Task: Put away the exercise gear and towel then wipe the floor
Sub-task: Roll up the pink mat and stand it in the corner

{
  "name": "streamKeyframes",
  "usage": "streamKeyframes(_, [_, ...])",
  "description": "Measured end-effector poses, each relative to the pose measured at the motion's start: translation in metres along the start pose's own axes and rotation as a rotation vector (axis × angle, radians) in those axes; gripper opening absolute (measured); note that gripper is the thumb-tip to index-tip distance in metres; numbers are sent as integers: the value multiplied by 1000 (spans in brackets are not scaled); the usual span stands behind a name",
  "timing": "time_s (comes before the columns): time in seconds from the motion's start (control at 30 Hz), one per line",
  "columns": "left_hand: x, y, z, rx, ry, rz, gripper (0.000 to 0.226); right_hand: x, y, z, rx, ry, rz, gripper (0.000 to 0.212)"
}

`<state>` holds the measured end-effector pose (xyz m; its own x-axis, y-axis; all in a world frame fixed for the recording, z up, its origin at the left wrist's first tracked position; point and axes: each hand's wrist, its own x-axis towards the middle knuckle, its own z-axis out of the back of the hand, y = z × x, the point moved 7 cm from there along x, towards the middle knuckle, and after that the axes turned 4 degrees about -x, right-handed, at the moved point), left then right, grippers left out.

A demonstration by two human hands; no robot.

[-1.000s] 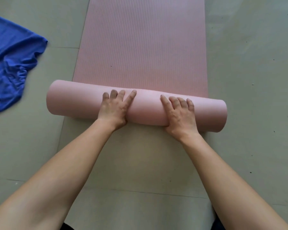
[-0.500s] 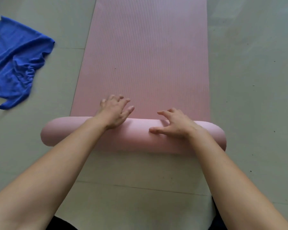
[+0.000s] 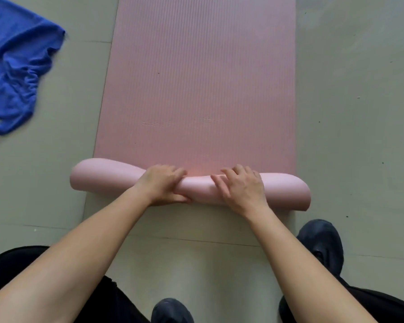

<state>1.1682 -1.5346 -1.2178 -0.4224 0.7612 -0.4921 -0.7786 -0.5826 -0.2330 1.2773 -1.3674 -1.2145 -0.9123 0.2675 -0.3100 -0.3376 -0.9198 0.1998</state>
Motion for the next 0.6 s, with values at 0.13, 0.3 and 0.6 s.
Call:
streamKeyframes(0.13, [4, 22, -4, -334, 109, 215, 65, -9, 10, -6, -155, 67, 91, 83])
streamKeyframes(0.3, [18, 21, 14, -100, 26, 170, 85, 36, -5, 5, -92, 191, 63, 71])
streamKeyframes(0.6, [51, 27, 37, 16, -231, 511, 57, 67, -1, 42, 45, -298, -65, 47])
